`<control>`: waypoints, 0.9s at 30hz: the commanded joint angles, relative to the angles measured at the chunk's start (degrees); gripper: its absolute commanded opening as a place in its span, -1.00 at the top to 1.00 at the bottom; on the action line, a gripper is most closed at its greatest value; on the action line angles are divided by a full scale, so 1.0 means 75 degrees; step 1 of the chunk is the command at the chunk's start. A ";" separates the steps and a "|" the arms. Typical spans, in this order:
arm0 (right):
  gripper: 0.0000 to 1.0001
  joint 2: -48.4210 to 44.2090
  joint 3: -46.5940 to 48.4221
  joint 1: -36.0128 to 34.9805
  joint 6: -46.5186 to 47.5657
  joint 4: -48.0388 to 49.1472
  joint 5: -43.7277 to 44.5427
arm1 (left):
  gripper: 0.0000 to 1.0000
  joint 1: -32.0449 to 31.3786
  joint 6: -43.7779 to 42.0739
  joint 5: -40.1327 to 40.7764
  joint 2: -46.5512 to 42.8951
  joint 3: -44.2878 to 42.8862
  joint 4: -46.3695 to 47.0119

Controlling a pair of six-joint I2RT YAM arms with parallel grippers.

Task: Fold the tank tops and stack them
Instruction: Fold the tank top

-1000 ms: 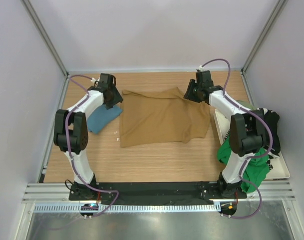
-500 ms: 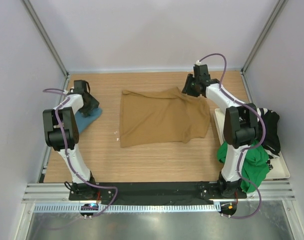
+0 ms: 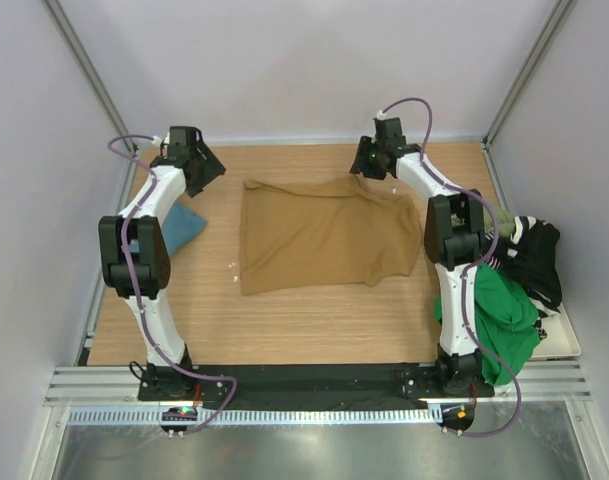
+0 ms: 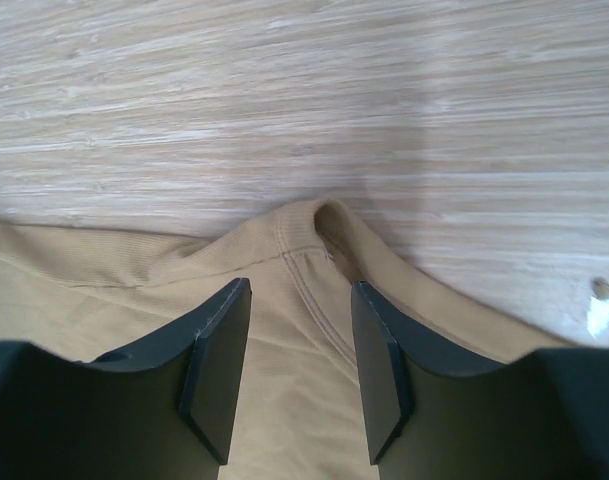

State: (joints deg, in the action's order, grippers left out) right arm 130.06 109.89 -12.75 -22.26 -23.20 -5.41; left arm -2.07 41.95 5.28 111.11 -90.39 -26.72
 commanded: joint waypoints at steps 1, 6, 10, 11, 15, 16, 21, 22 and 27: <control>-0.01 0.0364 0.0606 0.0083 0.0027 0.0163 -0.0684 | -0.43 -0.0286 0.0043 -0.0680 0.0709 -0.0660 0.0234; 0.04 0.0939 0.1250 0.0142 -0.0032 0.0000 -0.1001 | -0.41 -0.0545 0.0031 -0.1336 0.1345 -0.1119 0.0656; 0.05 0.1092 0.1298 0.0142 -0.0102 0.0105 -0.1189 | -0.40 -0.0604 -0.0051 -0.1559 0.1720 -0.1506 0.0692; 0.06 0.1150 0.1309 0.0153 -0.0091 0.0117 -0.1200 | -0.40 -0.0615 -0.0063 -0.1571 0.1813 -0.1541 0.0692; 0.31 0.1116 0.1158 0.0154 -0.0102 0.0315 -0.1387 | -0.40 -0.0615 -0.0203 -0.1770 0.2025 -0.1752 0.0727; 0.41 0.1093 0.1099 0.0165 -0.0102 0.0397 -0.1493 | -0.39 -0.0627 -0.0250 -0.1782 0.2072 -0.1811 0.0738; 0.97 0.1022 0.1040 0.0212 -0.0055 0.0621 -0.1517 | -0.36 -0.0627 -0.0496 -0.1653 0.2423 -0.2256 0.0645; 0.98 0.0976 0.0982 0.0235 -0.0090 0.0667 -0.1529 | -0.35 -0.0639 -0.0473 -0.1630 0.2447 -0.2268 0.0668; 0.97 0.0472 0.0150 0.0282 -0.0243 0.1546 -0.1751 | -0.05 -0.0627 -0.0309 -0.1781 0.2693 -0.2420 0.0820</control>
State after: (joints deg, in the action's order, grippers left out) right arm 138.74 113.40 -11.00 -23.14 -17.08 -16.64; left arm -7.01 40.07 -6.44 129.97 -106.02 -22.33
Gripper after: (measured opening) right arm 0.034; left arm 0.539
